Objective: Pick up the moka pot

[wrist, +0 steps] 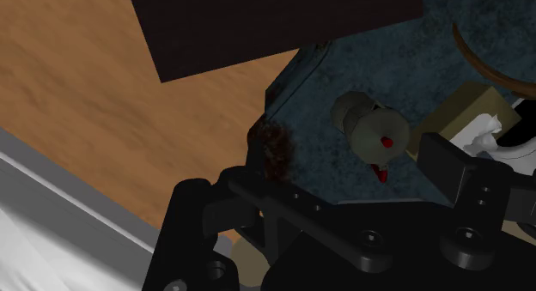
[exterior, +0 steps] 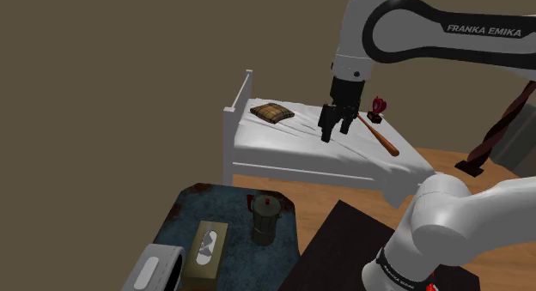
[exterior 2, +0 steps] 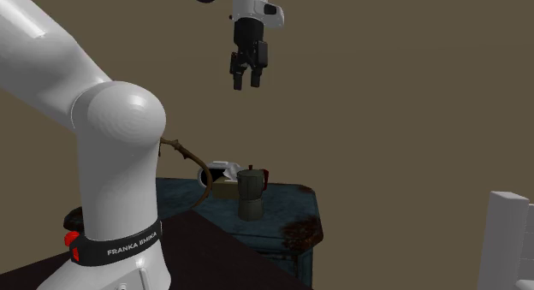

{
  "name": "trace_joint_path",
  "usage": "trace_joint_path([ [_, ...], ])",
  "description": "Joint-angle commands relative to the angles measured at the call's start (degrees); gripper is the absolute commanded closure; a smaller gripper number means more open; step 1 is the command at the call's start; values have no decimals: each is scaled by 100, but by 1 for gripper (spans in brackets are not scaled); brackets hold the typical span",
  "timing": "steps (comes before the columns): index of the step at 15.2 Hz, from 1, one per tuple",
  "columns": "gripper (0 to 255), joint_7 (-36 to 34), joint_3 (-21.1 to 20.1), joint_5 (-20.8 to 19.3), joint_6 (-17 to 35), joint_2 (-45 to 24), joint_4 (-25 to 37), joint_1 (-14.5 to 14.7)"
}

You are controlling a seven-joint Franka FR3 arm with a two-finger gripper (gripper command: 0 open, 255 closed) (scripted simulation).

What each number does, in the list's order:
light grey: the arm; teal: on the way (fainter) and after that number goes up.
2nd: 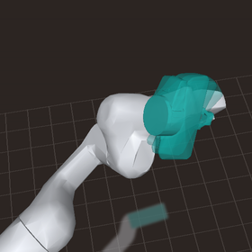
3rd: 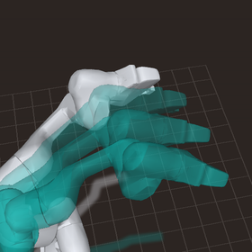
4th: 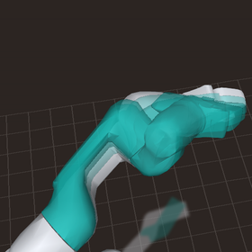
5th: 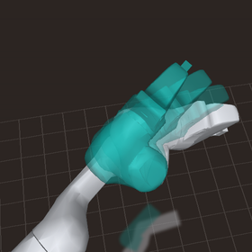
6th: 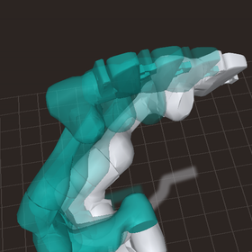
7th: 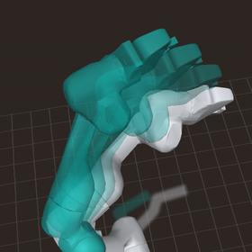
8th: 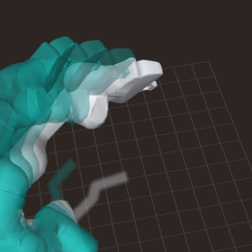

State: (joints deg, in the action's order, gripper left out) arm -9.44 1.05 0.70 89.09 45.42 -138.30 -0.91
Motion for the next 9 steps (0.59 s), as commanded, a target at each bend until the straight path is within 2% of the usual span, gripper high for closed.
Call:
trace_joint_path([
  [1,0,0,0,0,0,0,0,0],
  [9,0,152,-136,205,1116,-1623,31,257],
])
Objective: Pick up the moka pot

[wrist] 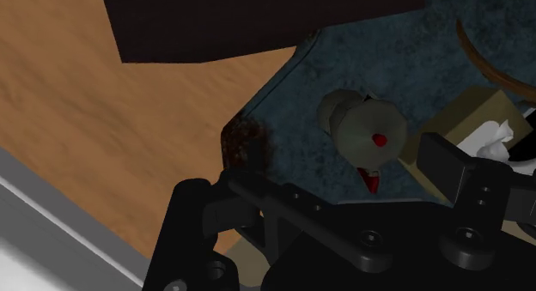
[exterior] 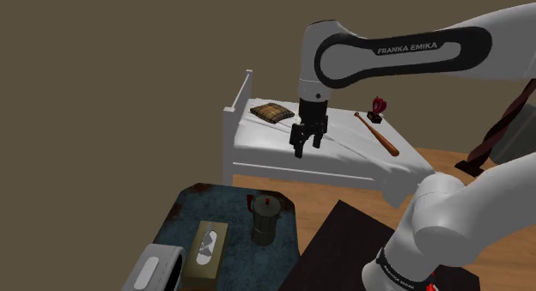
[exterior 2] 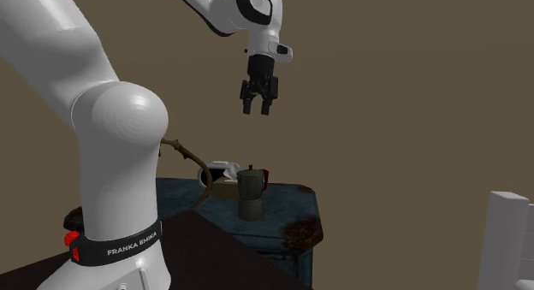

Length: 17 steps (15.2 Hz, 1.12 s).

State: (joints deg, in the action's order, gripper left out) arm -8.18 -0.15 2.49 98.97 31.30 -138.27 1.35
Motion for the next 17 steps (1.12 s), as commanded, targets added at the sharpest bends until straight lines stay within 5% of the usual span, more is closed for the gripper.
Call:
trace_joint_path([
  [1,0,47,-34,50,252,-431,63,62],
  [17,0,363,-399,317,1566,-4116,1501,494],
])
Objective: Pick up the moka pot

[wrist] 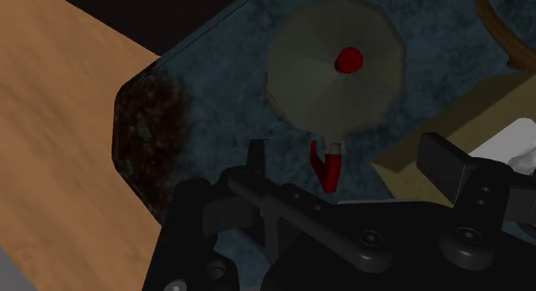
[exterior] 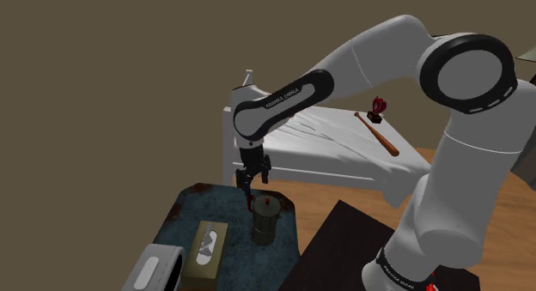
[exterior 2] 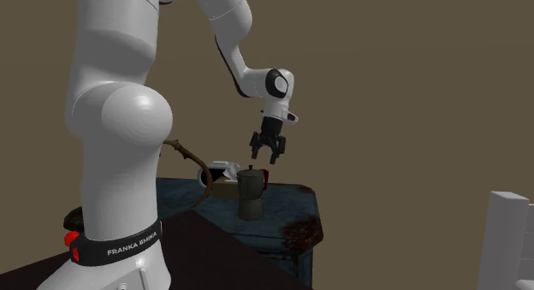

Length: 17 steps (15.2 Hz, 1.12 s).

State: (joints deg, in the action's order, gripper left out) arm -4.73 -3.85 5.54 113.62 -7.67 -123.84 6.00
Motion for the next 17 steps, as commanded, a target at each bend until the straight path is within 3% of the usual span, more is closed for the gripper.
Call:
trace_joint_path([
  [1,0,23,-37,13,113,-294,102,37],
  [10,0,56,-36,11,635,-689,-26,47],
  [11,255,57,-35,10,633,-693,-20,46],
  [17,255,59,-34,9,626,-695,-12,44],
])
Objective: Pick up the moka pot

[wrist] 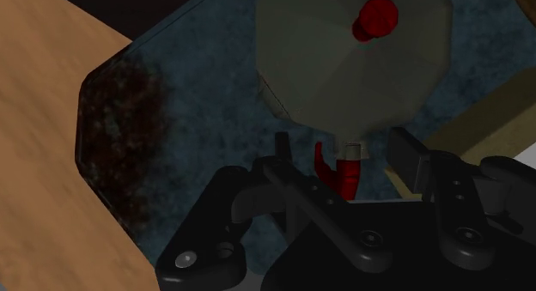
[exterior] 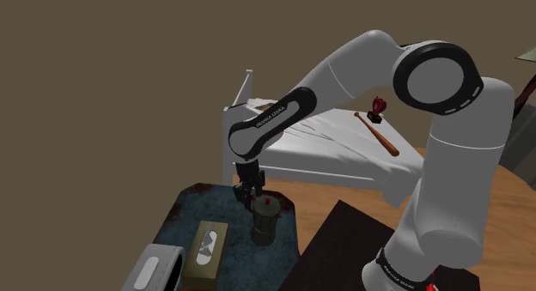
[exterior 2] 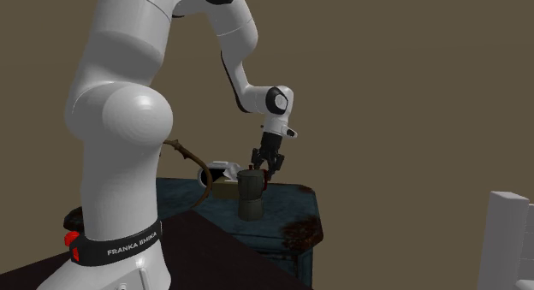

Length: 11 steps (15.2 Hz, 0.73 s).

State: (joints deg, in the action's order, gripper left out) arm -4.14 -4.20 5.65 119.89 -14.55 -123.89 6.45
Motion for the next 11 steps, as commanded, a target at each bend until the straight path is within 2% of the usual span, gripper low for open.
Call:
trace_joint_path([
  [1,255,0,1,-1,-4,-6,-6,-1],
  [3,255,-3,-1,0,7,-1,-21,2],
  [11,255,-38,-2,3,-544,414,116,-9],
])
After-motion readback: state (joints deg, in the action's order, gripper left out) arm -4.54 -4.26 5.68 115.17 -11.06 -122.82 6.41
